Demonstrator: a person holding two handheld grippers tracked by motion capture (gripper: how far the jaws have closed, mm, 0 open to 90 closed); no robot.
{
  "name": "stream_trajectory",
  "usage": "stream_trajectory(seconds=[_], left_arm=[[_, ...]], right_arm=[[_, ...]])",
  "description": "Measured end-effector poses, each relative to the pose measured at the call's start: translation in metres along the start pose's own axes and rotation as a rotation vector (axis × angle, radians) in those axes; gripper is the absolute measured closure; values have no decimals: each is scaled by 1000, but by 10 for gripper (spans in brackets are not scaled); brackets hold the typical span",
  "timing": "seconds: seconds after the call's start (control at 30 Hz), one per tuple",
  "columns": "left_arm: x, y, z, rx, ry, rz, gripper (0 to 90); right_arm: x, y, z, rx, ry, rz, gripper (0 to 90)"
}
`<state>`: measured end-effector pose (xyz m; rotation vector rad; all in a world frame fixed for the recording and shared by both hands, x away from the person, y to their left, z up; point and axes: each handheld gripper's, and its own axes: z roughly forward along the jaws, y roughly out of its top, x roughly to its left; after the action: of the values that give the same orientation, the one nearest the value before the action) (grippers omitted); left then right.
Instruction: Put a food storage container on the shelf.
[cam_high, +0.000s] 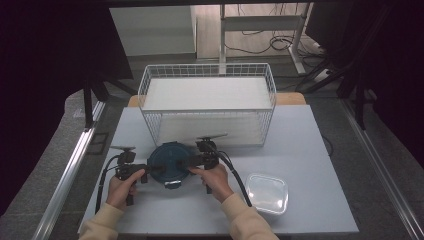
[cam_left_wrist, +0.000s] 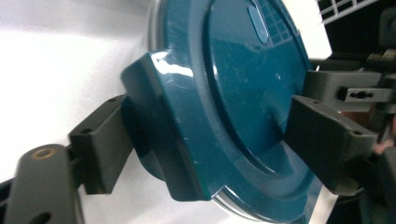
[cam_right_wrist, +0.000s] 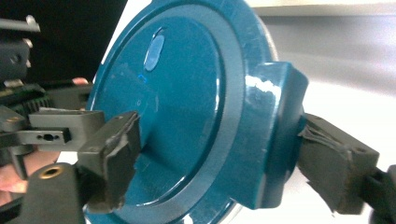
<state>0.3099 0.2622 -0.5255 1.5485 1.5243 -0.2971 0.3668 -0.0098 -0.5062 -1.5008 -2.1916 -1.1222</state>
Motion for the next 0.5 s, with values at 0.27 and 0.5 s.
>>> stream_trajectory(seconds=[0.27, 0.5], left_arm=[[3, -1, -3, -13, -19, -36, 247], [-3, -4, -8, -18, 2, -30, 270]], right_arm=[[-8, -1, -2, -11, 49, 110, 268], [-5, -1, -7, -29, 55, 117, 314]])
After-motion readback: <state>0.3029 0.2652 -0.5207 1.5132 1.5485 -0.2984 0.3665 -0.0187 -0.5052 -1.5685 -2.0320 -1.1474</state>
